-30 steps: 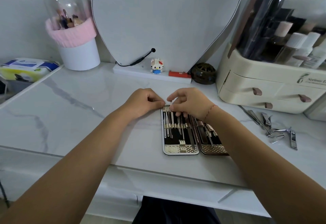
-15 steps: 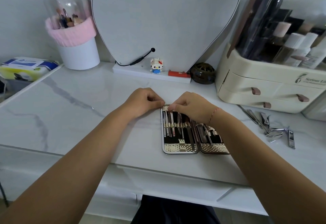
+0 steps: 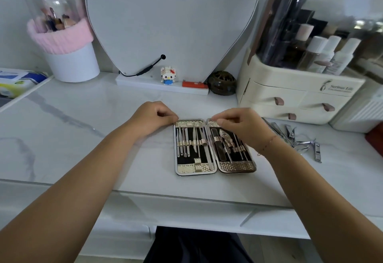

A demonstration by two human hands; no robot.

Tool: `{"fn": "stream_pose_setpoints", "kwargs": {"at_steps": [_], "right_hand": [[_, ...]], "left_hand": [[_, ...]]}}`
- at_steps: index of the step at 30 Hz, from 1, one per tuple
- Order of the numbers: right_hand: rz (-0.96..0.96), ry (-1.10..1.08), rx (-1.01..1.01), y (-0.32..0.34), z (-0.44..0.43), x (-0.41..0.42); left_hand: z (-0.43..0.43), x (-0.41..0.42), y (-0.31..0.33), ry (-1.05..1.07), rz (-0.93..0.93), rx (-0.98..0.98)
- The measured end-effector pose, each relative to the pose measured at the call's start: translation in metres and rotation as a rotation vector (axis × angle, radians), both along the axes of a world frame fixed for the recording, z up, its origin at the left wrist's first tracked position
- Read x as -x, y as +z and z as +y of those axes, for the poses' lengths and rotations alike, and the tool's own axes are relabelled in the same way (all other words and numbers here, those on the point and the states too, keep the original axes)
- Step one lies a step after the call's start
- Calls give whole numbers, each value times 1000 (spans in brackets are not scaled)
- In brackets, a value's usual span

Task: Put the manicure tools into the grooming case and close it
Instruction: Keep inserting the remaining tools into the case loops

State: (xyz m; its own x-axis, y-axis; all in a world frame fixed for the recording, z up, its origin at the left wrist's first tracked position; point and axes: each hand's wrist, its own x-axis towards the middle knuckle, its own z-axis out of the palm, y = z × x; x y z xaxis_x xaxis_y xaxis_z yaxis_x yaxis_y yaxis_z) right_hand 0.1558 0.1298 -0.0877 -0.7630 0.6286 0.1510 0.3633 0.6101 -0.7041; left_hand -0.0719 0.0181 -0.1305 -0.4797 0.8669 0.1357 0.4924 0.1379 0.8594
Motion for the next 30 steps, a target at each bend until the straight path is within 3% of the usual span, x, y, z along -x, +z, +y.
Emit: {"fn": "stream_pose_setpoints", "kwargs": {"at_steps": [4, 9, 14, 30], "right_hand": [[50, -290, -120, -4, 35, -50], [-144, -532, -119, -8, 69, -83], [-301, -563, -224, -11, 73, -76], [-394, -449, -241, -17, 74, -72]], "left_hand": [[0, -1, -1, 3, -28, -32], [-1, -1, 0, 1, -18, -27], [-3, -3, 2, 11, -12, -35], [-2, -1, 0, 1, 11, -22]]}}
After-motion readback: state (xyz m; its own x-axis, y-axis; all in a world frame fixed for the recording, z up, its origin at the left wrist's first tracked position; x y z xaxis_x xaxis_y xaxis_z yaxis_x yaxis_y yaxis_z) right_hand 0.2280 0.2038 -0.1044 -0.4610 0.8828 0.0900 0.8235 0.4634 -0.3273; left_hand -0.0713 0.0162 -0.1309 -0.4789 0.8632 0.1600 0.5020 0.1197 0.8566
